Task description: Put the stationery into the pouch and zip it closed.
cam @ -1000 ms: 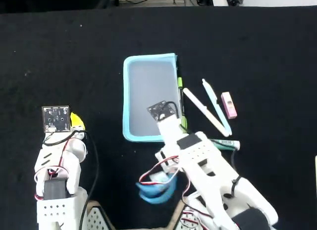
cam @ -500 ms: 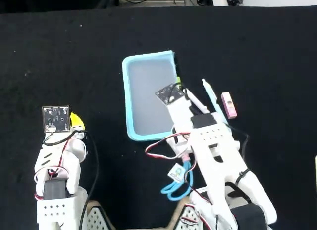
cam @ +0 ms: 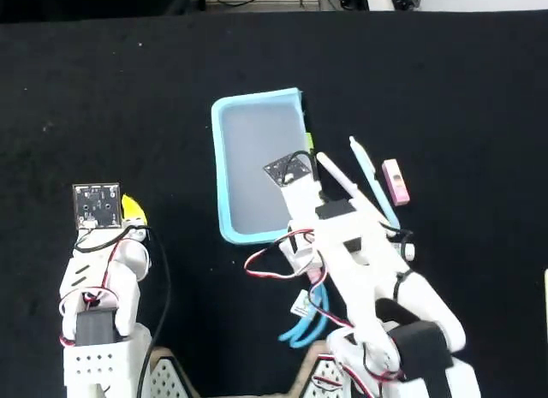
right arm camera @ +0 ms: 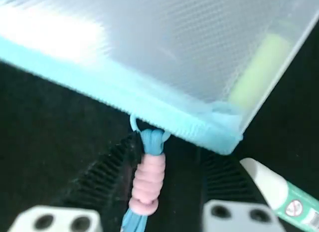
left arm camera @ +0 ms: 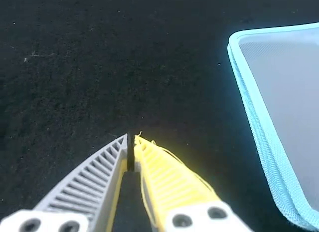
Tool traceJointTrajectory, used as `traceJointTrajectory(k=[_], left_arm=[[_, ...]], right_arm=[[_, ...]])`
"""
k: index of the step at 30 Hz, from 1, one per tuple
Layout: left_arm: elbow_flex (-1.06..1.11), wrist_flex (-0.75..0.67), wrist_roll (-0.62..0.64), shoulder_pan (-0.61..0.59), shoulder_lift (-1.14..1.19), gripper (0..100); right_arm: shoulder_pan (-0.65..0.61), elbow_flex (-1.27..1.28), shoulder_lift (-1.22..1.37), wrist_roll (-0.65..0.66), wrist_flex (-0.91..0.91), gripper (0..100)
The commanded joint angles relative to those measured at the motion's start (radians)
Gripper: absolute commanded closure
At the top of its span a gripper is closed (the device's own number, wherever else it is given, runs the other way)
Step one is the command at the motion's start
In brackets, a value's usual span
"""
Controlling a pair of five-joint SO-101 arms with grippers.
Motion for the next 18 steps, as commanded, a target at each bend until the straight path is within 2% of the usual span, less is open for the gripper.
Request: traceJointTrajectory(k=[1, 5, 8, 10, 14, 18], left_arm=[[-0.008, 0.003, 0.006, -0.007, -0.006, 97], [-0.008, 0.003, 0.006, -0.007, -0.006, 97], [-0.008, 0.003, 0.006, -0.007, -0.006, 97], [-0.008, 0.003, 0.006, -0.007, -0.006, 97], [-0.008, 0.003, 0.006, -0.007, -0.006, 97], [-0.008, 0.003, 0.006, -0.007, -0.006, 97]], right_arm=[[-0.014, -0.022, 0.059, -0.012, -0.02, 82.2], [-0.014, -0.056, 0.117, -0.011, 0.02, 84.7], [-0.014, -0.064, 0.15, -0.009, 0.038, 99.2], [-0.014, -0.071, 0.154, 0.041, 0.071, 95.9], [-0.012, -0.136, 0.154, 0.081, 0.173, 95.6], [-0.011, -0.231, 0.154, 0.08, 0.315, 86.5]])
